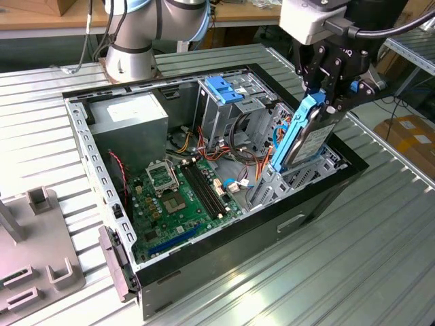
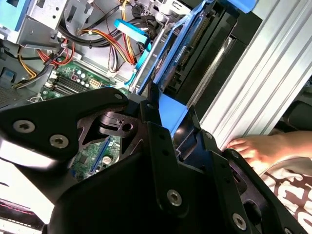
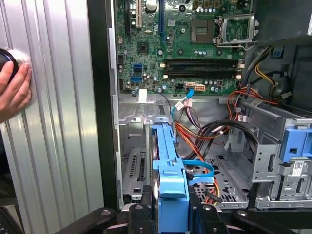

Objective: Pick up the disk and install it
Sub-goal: 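Pick up the disk, then insert the disk into the insertion slot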

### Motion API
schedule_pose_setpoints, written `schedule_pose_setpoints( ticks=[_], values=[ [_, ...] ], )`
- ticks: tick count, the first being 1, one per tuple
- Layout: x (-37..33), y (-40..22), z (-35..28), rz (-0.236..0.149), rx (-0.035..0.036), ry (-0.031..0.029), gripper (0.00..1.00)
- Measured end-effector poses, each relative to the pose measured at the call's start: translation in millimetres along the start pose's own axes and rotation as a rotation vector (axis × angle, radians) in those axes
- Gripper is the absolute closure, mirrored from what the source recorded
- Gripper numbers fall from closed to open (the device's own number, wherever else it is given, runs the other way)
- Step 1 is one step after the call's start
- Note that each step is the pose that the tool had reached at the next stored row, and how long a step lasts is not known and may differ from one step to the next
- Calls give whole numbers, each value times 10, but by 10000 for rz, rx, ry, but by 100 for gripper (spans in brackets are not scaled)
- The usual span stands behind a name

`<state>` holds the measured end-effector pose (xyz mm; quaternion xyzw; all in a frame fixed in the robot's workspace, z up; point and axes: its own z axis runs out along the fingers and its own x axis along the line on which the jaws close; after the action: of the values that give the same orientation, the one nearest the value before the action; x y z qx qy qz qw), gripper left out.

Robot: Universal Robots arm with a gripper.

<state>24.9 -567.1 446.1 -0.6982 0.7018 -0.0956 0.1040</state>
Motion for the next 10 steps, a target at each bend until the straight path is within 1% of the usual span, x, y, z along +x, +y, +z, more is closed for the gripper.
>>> schedule_pose_setpoints(
  ticks=[1, 2, 3, 5, 6, 7, 10],
  values=[
    [6, 17, 53, 0, -1, 3, 63],
    [24, 64, 218, 0, 0, 2, 63],
    [40, 103, 352, -1, -3, 5, 63],
    [41, 104, 353, 0, -3, 5, 63],
    [41, 104, 353, 0, -3, 5, 62],
    [42, 104, 352, -1, -3, 6, 55],
    [42, 99, 354, -1, -7, 3, 55]
  ],
)
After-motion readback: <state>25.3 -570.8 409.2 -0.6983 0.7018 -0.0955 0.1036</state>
